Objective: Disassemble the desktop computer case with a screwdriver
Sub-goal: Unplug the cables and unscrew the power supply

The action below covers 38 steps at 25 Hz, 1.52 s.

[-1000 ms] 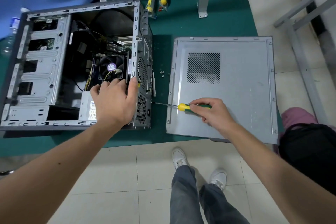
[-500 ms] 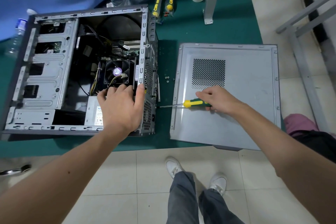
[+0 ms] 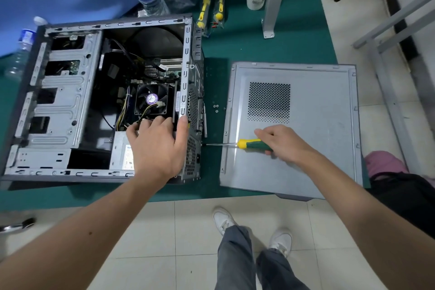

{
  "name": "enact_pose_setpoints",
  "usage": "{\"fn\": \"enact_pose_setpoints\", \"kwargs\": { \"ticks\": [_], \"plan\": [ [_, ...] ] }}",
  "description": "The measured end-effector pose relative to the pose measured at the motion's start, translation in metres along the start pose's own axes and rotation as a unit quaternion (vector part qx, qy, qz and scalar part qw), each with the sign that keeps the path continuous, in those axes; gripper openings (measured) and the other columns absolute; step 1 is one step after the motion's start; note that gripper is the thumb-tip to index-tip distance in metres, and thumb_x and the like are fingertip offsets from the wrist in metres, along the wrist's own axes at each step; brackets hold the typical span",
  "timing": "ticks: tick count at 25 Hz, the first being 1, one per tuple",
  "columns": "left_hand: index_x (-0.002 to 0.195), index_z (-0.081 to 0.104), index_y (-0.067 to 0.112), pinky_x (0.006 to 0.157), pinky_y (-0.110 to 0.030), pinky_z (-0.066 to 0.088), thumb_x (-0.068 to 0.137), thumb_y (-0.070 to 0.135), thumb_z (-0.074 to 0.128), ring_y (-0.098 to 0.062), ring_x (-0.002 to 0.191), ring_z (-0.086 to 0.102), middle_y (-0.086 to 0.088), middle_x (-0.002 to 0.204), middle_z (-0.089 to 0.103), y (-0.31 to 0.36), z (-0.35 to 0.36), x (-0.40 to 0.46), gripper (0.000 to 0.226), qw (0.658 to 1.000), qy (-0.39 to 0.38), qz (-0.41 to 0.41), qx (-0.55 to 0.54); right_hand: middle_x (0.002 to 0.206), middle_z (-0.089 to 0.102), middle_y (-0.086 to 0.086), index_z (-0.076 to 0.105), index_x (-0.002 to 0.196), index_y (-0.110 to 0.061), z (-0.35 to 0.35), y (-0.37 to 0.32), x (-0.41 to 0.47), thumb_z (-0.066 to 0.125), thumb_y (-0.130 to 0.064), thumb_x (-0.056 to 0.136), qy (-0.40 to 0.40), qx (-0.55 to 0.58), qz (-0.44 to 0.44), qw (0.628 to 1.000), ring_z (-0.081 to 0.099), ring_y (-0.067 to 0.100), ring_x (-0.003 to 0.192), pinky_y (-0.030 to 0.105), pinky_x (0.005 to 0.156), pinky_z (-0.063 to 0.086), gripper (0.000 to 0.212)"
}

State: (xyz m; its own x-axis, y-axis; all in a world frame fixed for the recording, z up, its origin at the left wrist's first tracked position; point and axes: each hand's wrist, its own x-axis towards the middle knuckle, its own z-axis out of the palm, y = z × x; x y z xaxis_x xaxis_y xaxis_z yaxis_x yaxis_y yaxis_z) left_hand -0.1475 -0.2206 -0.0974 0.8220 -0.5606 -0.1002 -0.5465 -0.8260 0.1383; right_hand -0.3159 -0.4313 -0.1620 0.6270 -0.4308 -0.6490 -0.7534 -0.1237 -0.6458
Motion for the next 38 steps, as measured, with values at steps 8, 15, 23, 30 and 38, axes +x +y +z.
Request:
{"fn": "enact_pose_setpoints", "kwargs": {
  "ticks": [8,15,23,30,38],
  "plan": [
    [0.057,0.043,0.023,0.106,-0.047,0.025,0.098,0.056,0.01,-0.023,0.088,0.048,0.006,0.074,0.051,-0.001,-0.001,-0.001,0.062,1.0,-0.001,0.003,-0.003,0.09,0.057,0.001,0.064,0.094,-0.019,0.003,0.005,-0.01,0.079,-0.006,0.077,0.049,0.142,-0.131,0.98,0.056,0.018,0.073,0.041,0.068,0.056,0.026],
    [0.057,0.043,0.024,0.105,-0.047,0.026,0.097,0.057,0.009,-0.022,0.086,0.046,0.006,0.074,0.051,-0.001,-0.001,-0.001,0.063,1.0,0.001,0.003,-0.006,0.087,0.064,0.007,0.06,0.093,-0.015,0.0,-0.003,-0.006,0.045,-0.036,0.1,0.036,-0.064,-0.058,0.996,0.062,0.028,0.08,0.037,0.067,0.048,0.027],
    [0.056,0.041,0.024,0.104,-0.047,0.026,0.097,0.057,0.009,-0.022,0.085,0.045,0.005,0.074,0.051,-0.001,0.001,0.0,0.062,1.0,0.011,0.001,-0.003,0.096,0.059,0.006,0.062,0.093,-0.025,0.01,0.012,-0.012,0.078,-0.004,0.077,0.083,0.132,-0.114,0.981,0.057,0.017,0.086,0.031,0.075,0.052,0.031],
    [0.057,0.043,0.023,0.102,-0.046,0.025,0.097,0.056,0.009,-0.022,0.084,0.045,0.005,0.076,0.052,-0.002,0.001,0.0,0.062,1.0,0.01,0.001,-0.001,0.082,0.06,0.004,0.057,0.089,-0.023,0.0,0.001,-0.014,0.05,-0.047,0.096,-0.013,-0.003,-0.027,1.0,0.062,0.017,0.061,0.031,0.053,0.046,0.025],
    [0.061,0.047,0.023,0.102,-0.046,0.025,0.096,0.058,0.006,-0.023,0.087,0.045,0.004,0.079,0.054,-0.002,0.002,0.001,0.064,1.0,0.003,0.003,0.008,0.087,0.054,0.001,0.058,0.094,-0.024,0.002,0.011,-0.006,0.066,-0.02,0.091,0.03,0.06,-0.113,0.991,0.049,0.014,0.073,0.027,0.066,0.041,0.01]
  ]
}}
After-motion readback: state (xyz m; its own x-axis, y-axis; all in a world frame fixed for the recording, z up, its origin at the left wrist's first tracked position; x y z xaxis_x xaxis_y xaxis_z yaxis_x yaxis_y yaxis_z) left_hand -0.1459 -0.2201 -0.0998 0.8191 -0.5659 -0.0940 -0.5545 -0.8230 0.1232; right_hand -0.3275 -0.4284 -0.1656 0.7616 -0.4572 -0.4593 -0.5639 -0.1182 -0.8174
